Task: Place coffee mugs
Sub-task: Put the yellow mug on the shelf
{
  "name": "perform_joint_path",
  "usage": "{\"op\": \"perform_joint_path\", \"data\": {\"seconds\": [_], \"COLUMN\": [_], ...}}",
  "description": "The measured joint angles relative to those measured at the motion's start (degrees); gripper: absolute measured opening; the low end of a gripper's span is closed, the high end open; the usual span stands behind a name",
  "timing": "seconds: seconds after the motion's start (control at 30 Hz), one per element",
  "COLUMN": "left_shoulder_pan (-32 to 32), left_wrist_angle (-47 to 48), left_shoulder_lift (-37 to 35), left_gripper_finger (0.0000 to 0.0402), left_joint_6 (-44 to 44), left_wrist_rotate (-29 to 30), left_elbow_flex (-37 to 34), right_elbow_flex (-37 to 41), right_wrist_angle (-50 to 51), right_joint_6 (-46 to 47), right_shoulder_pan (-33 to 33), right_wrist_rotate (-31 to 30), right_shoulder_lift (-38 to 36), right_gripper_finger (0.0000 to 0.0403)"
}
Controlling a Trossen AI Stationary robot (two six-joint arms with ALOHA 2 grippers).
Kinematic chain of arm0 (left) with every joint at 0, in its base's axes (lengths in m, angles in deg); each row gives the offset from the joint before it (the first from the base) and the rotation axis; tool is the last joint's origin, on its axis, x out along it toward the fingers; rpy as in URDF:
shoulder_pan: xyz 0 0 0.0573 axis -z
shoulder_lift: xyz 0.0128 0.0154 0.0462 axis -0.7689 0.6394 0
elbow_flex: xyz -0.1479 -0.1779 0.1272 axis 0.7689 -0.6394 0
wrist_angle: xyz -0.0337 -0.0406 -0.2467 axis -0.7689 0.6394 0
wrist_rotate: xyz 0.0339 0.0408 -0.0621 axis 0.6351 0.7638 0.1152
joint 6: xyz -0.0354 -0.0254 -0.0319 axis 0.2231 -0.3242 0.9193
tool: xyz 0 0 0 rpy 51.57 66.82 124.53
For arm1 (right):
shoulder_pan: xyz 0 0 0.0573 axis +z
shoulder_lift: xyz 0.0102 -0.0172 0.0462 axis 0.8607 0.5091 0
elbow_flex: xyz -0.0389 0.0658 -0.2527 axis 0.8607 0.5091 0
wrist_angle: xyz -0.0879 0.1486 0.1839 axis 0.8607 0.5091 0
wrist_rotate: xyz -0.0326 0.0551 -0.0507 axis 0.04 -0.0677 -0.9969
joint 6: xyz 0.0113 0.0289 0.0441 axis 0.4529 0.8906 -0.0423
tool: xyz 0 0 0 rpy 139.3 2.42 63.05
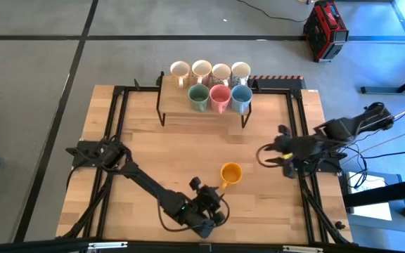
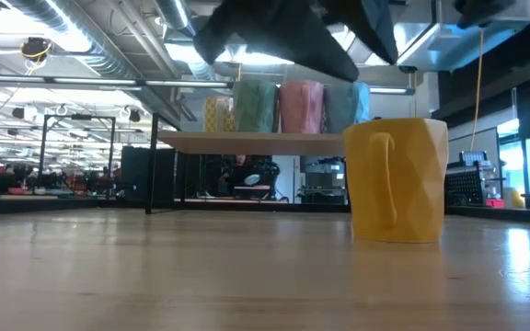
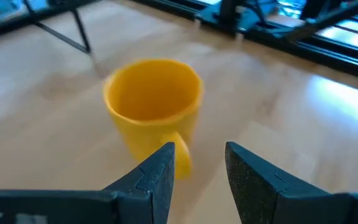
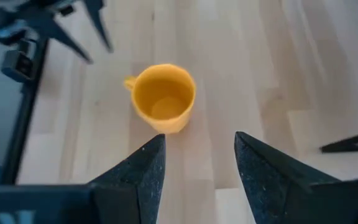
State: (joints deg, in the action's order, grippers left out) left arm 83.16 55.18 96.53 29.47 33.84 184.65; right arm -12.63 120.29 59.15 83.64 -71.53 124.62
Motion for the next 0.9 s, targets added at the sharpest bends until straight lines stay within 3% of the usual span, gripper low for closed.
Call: {"op": "perform_joint_path", "data": {"seconds": [0.23, 0.4, 0.9], "left_shoulder_pan": [-4.18, -4.80, -3.61], "left_wrist_angle": [0.46, -2.18, -6.02], "left_shoulder_lift": [1.02, 2.36, 7.60], "left_gripper_finger": [0.0137, 0.0137, 0.0137], "left_joint_6": [-0.12, 0.00, 2.85], "left_wrist_rotate": [-0.75, -2.87, -0.53], "left_elbow_flex": [0.00, 0.00, 0.04], "right_elbow_flex": [8.57, 11.06, 11.25], "right_wrist_angle": [-1.75, -1.66, -1.67], "right_joint_6": [6.33, 8.05, 8.16], "right_shoulder_pan": [2.83, 2.79, 2.74], "right_wrist_rotate": [-0.50, -0.54, -2.45], "right_shoulder_lift": [-12.53, -16.90, -17.06], "right_gripper_finger": [0.0179, 0.0179, 0.0179]}}
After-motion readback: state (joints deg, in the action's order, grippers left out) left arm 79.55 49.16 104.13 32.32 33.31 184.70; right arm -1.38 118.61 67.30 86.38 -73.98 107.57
